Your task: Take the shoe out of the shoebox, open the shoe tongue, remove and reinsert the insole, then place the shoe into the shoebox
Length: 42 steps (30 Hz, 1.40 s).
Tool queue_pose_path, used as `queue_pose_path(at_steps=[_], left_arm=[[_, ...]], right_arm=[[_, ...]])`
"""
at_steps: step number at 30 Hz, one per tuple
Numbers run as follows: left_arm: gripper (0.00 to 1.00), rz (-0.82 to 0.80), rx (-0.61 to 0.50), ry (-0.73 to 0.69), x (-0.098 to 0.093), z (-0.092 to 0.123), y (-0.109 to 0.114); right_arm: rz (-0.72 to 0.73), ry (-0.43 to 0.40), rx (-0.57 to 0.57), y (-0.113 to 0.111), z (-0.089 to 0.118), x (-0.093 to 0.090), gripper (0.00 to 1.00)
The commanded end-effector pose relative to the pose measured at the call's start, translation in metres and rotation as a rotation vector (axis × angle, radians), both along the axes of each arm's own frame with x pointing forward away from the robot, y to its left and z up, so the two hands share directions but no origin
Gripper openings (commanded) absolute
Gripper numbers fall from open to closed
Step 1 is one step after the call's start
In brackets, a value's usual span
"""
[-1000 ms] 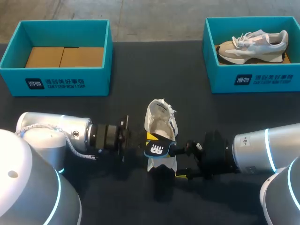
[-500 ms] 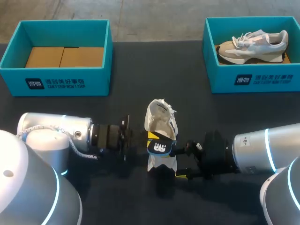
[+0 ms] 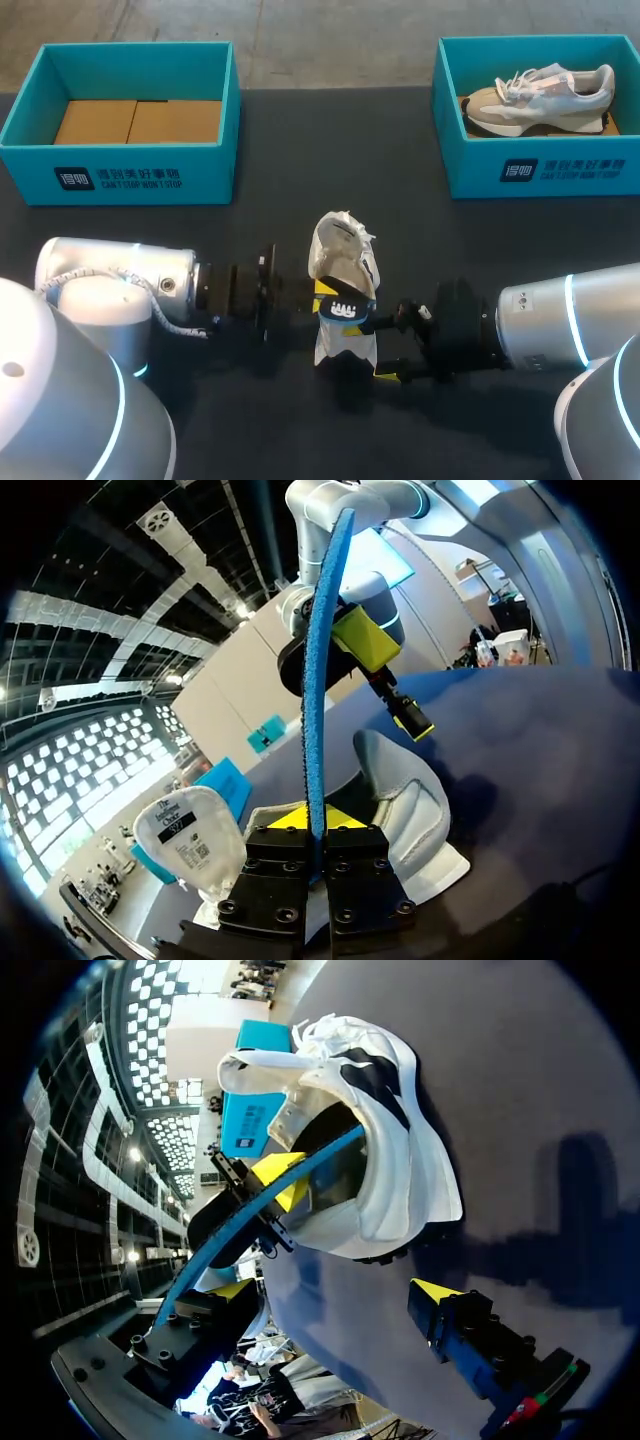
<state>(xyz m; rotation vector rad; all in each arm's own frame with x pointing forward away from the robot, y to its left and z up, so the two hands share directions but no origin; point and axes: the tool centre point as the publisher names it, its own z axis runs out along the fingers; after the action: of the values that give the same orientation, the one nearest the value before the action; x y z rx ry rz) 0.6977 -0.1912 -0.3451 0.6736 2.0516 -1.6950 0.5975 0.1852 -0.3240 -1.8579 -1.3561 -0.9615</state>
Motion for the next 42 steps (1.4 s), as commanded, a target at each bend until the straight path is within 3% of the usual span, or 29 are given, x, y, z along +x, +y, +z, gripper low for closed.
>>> queue_pose_path(at_steps=[1, 13, 37, 42], left_arm=[[0.0, -0.008, 0.013, -0.004, 0.0008, -0.0042, -0.004], [0.0, -0.002, 0.039, -0.052, 0.0065, -0.0088, -0.0035], [0.0, 0.011, 0.019, -0.014, 0.0017, -0.0028, -0.0011], [0.19, 0.009, 0.02, -0.013, 0.0011, -0.0027, -0.0014]], right_arm=[[0.001, 0.0, 0.001, -0.0021, 0.0015, -0.001, 1.0], [0.001, 0.0, 0.001, -0.0021, 0.0015, -0.001, 1.0], [0.001, 0.0, 0.001, -0.0021, 0.0015, -0.001, 1.0], [0.001, 0.0, 0.001, -0.0021, 0.0015, -0.001, 1.0]])
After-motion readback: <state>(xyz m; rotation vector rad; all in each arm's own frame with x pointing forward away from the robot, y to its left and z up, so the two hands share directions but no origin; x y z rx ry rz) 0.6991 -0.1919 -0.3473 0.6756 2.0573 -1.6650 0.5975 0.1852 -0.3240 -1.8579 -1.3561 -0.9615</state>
